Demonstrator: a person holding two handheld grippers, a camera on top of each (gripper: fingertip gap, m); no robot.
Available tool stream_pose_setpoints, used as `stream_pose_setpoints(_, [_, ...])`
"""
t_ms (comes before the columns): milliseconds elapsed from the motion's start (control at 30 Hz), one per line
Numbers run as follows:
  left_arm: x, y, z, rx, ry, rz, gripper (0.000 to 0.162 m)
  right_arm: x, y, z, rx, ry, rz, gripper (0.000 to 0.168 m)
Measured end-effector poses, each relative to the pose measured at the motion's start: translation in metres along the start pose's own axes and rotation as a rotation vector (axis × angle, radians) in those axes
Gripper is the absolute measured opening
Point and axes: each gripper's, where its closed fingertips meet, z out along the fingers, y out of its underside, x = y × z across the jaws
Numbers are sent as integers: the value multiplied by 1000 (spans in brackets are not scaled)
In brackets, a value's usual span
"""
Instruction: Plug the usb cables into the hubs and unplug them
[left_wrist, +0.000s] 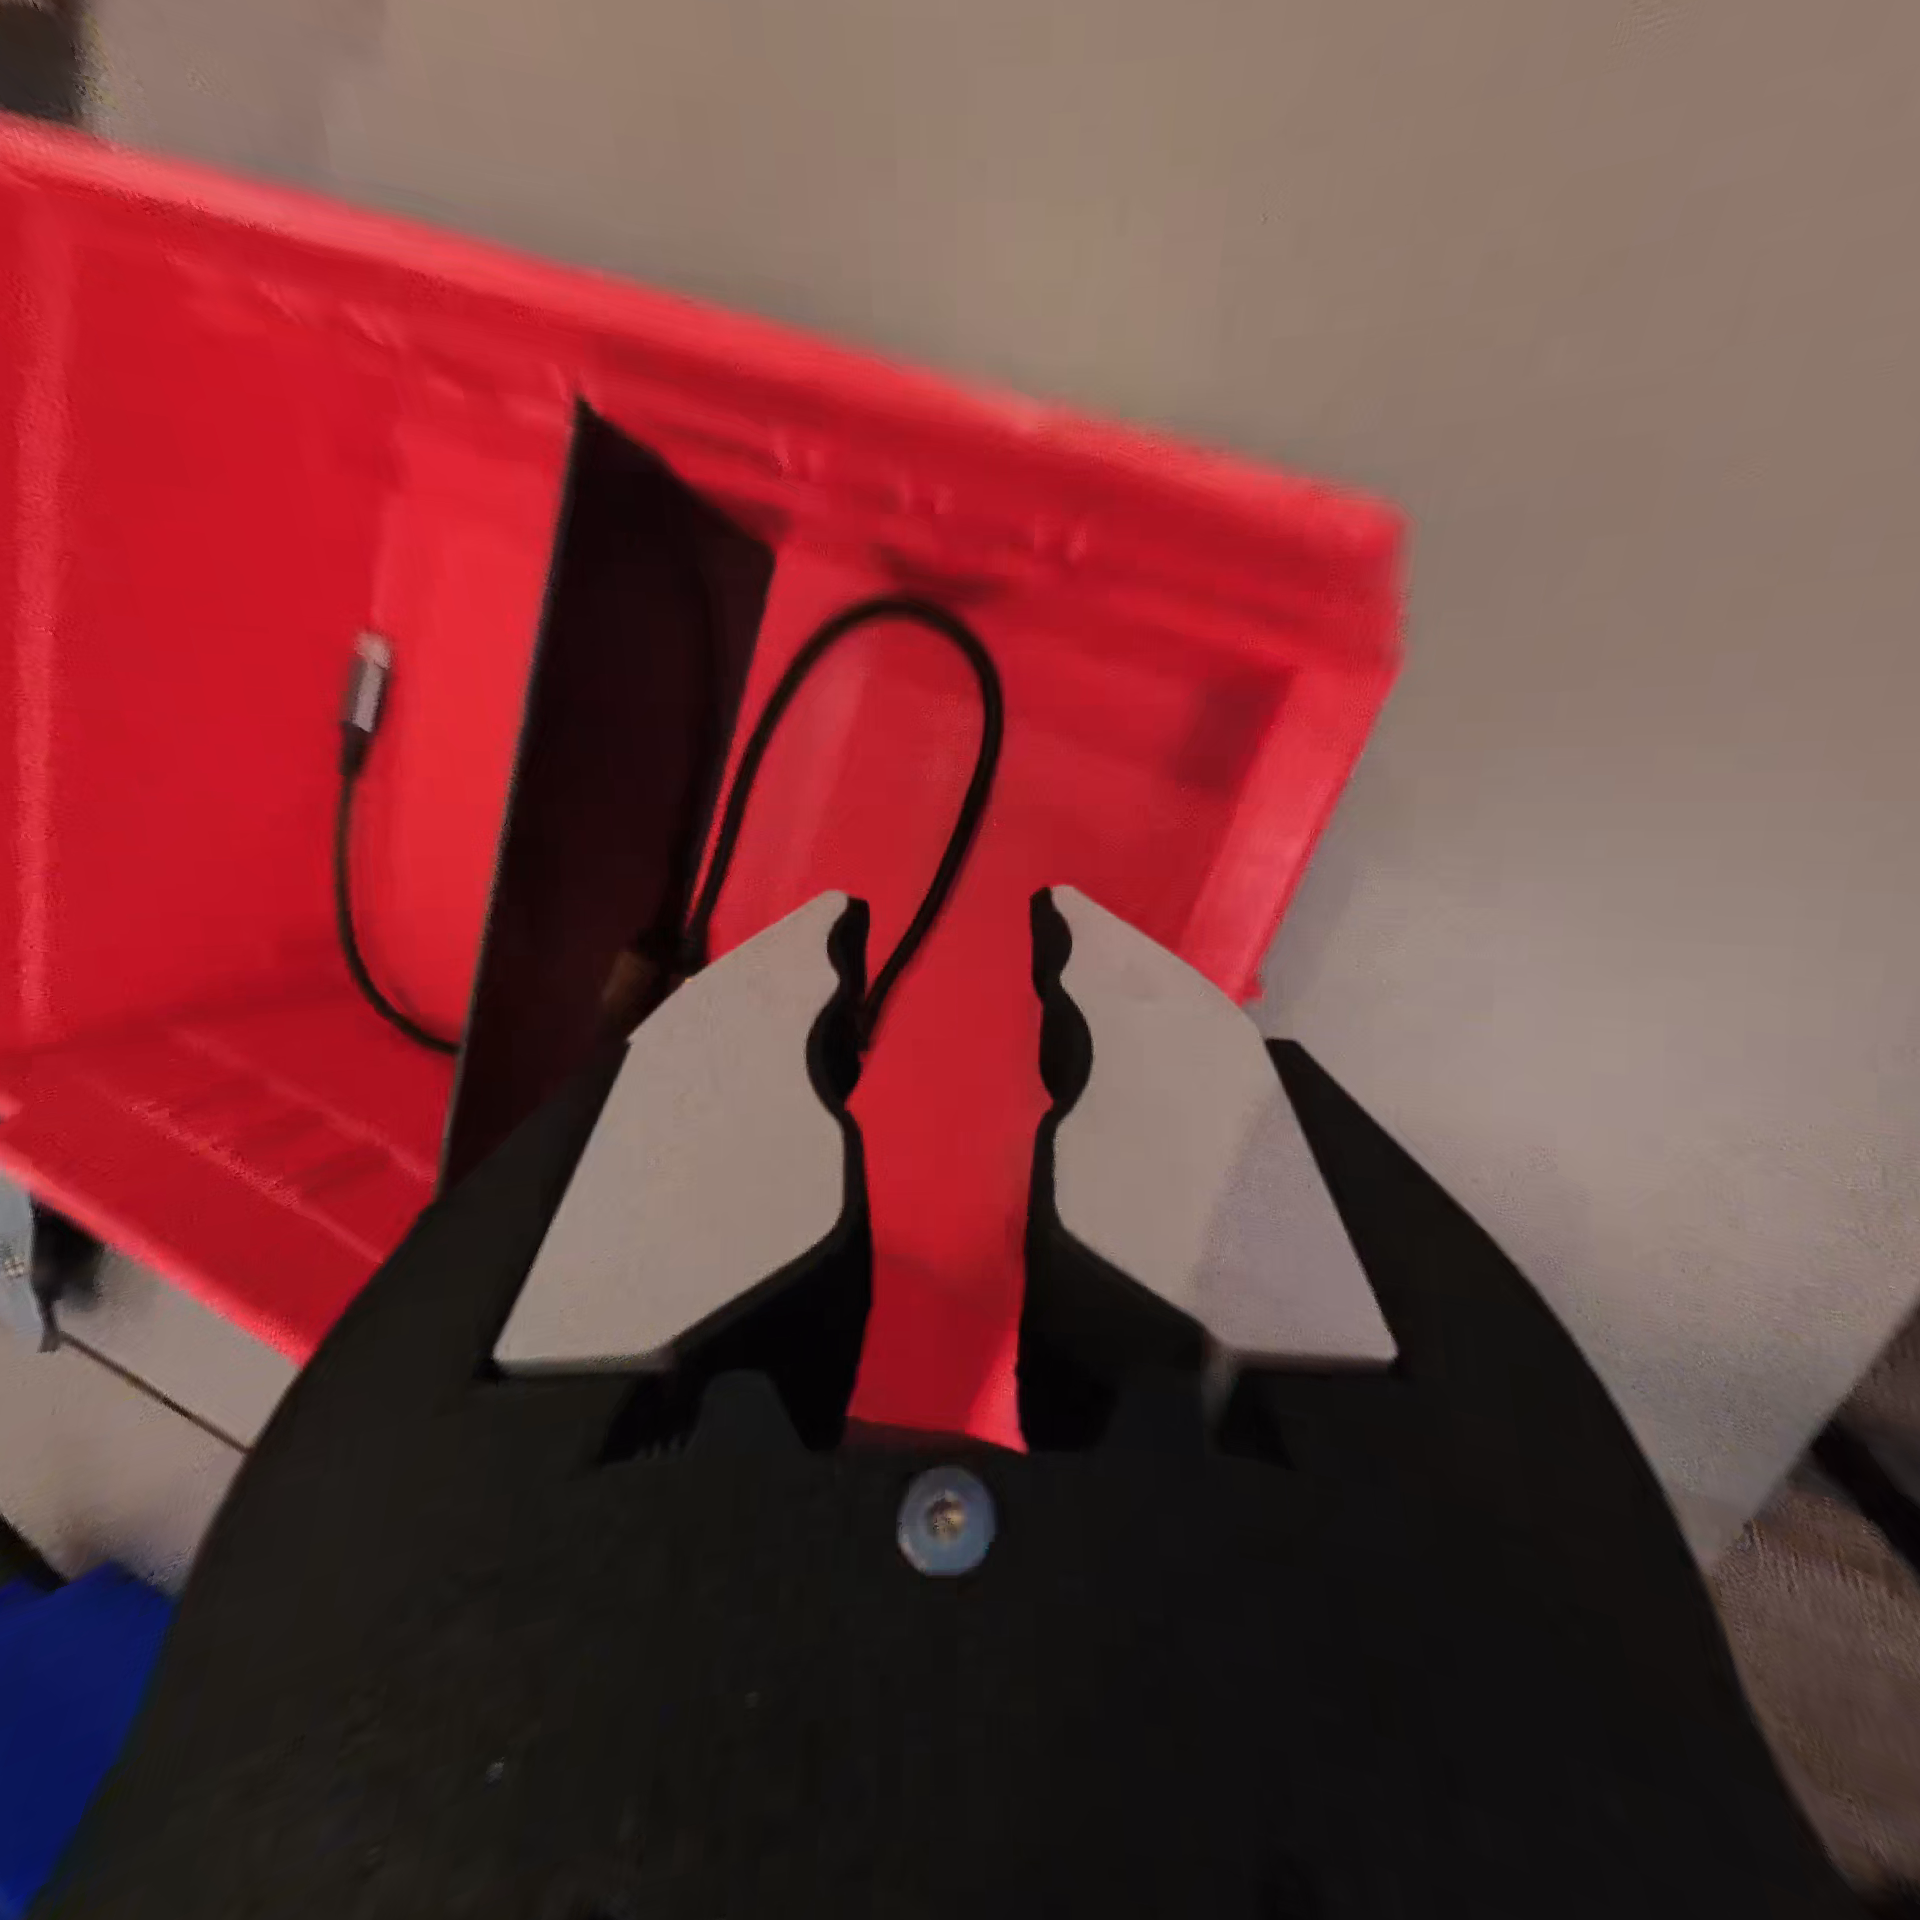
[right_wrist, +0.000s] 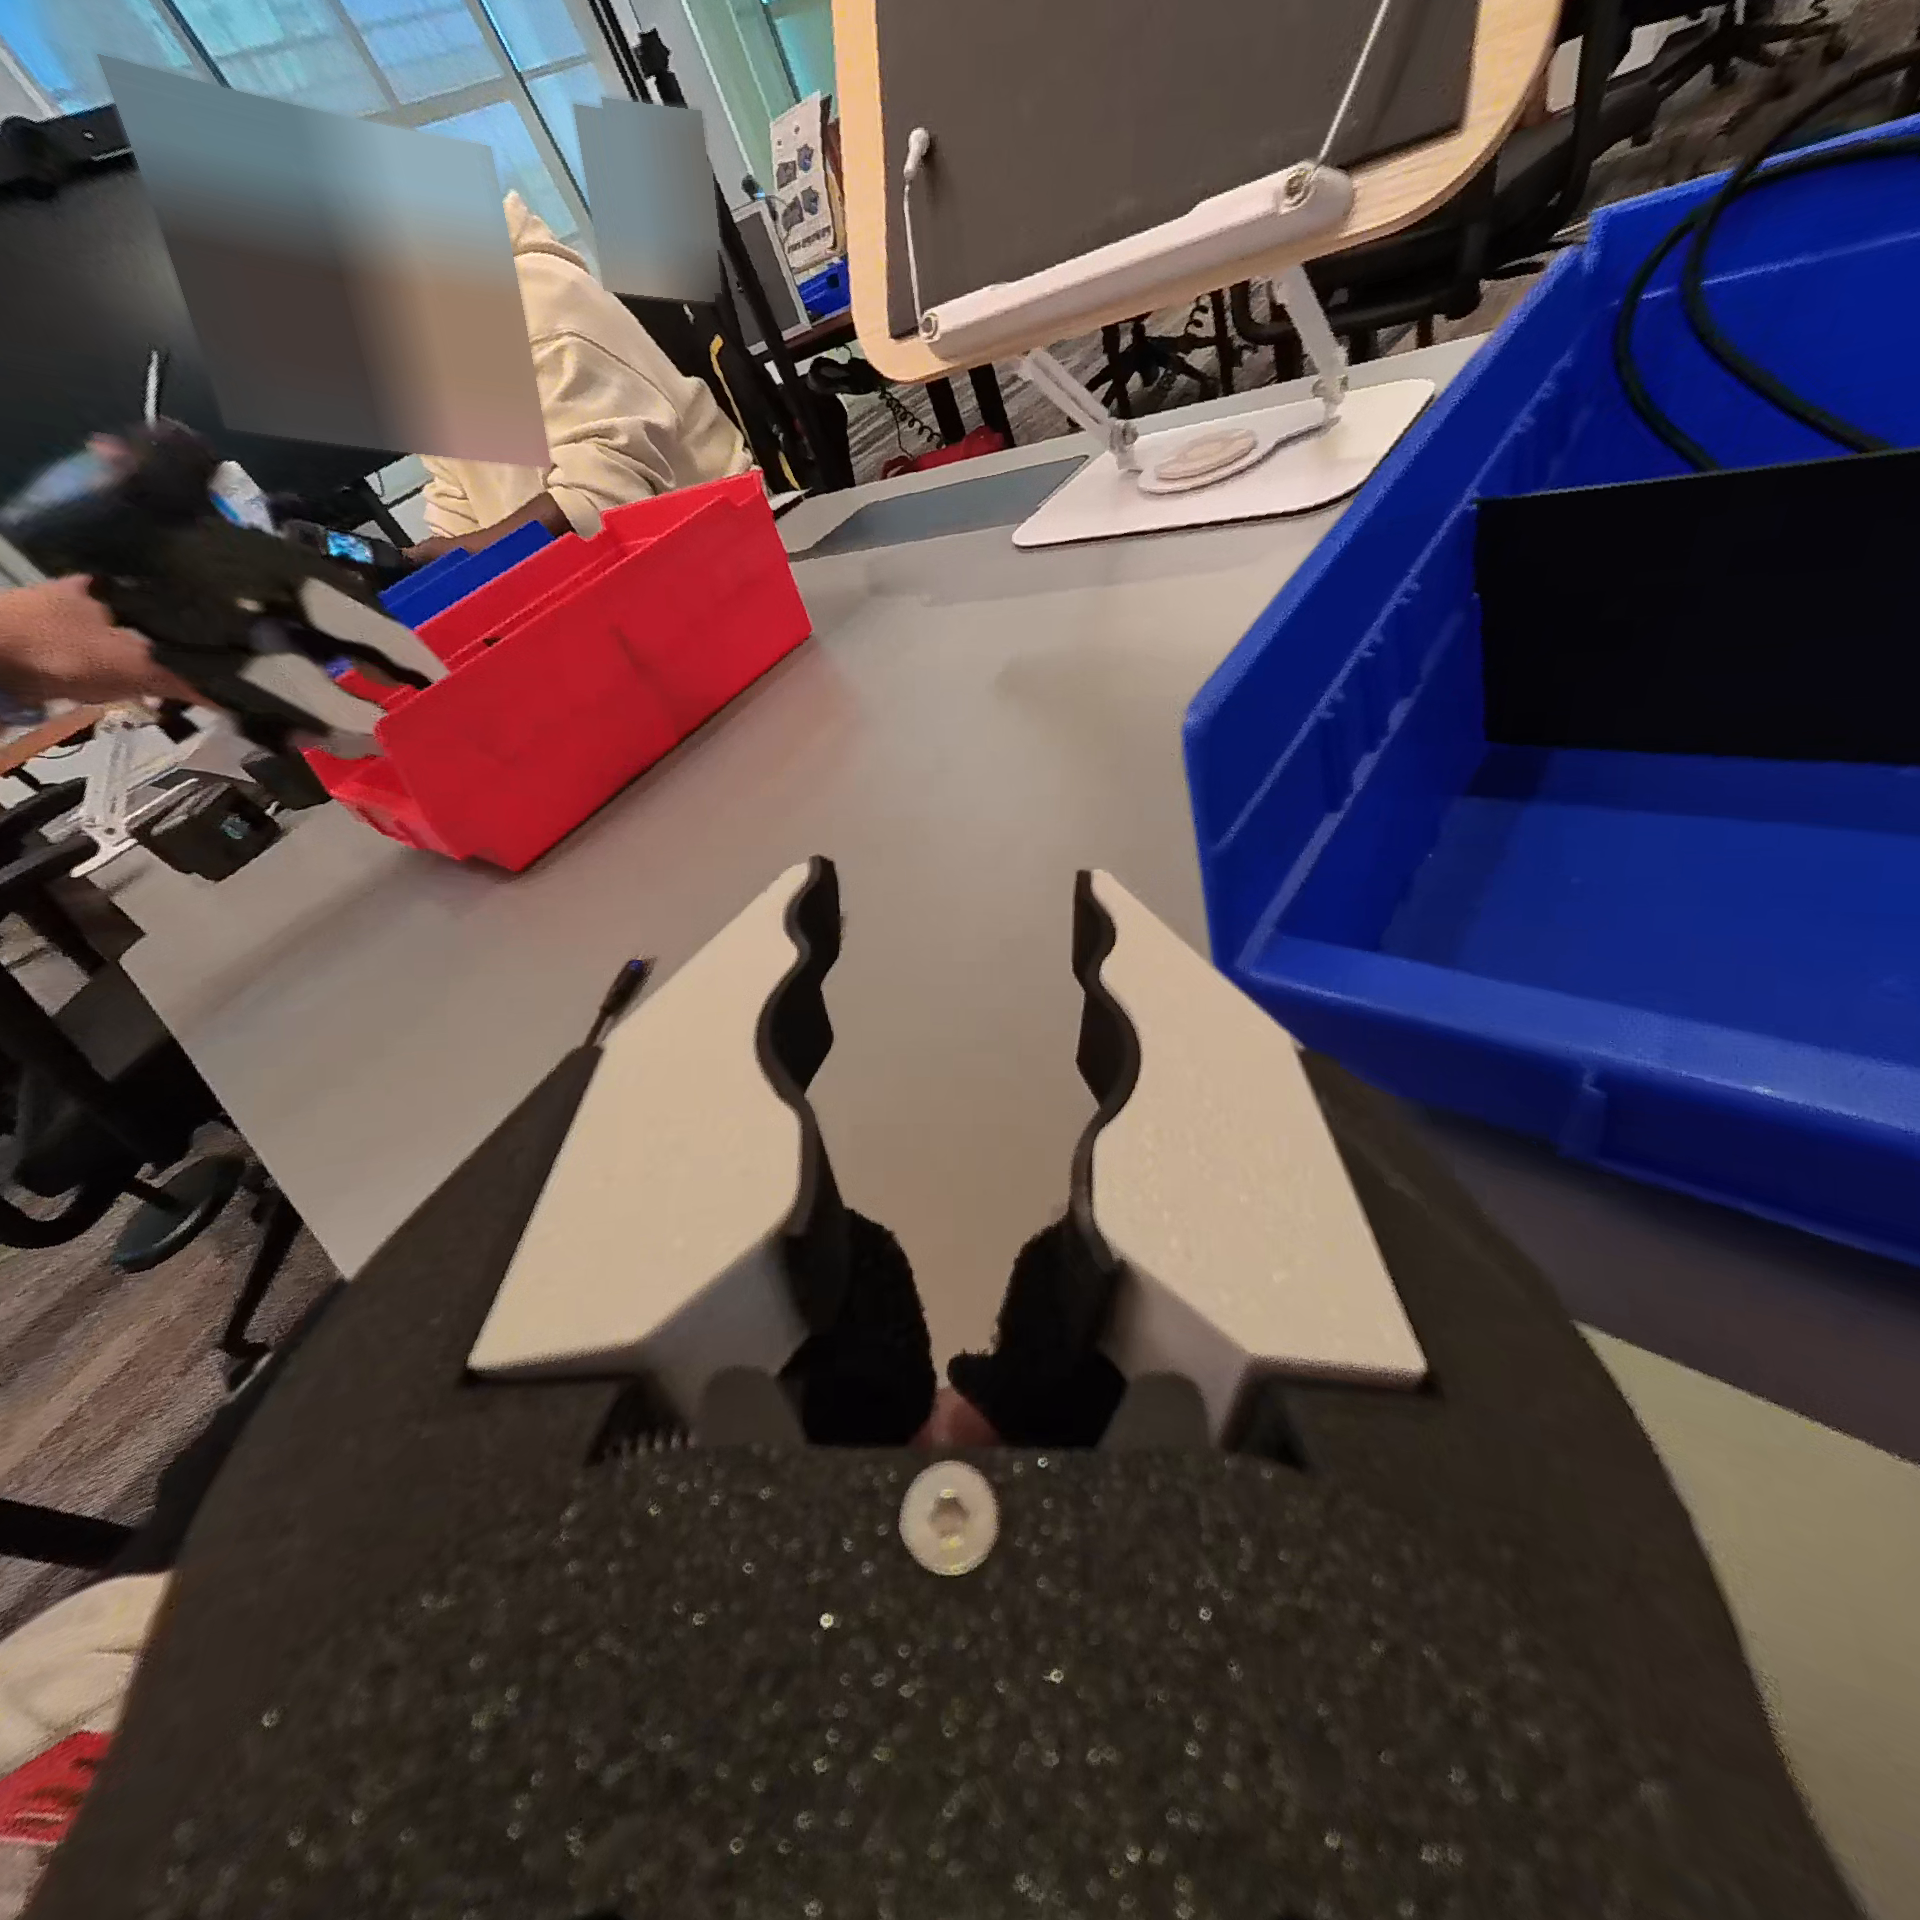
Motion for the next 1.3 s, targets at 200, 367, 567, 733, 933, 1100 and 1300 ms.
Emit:
stream_pose_setpoints(200, [-3,12,56,-144,120,81,25,-9,-1,5,15,-54,35,44])
stream_pose_setpoints(367, [6,14,64,-118,227,14,8,-2,-2,-1,32,-54,79,43])
stream_pose_setpoints(567, [-1,16,58,-91,107,22,3,10,-11,-9,105,-40,140,42])
stream_pose_setpoints(733, [-34,-13,-13,91,-117,-26,3,-3,-19,-11,140,-93,110,42])
stream_pose_setpoints(933, [-32,-96,-154,283,-425,146,3,-4,-15,-7,112,-62,30,40])
stream_pose_setpoints(1100, [52,-189,-158,363,-352,446,3,-2,-15,-6,109,-66,39,39])
stream_pose_setpoints(1300, [139,-264,-41,323,-177,777,3,-2,-17,-6,111,-79,44,39])
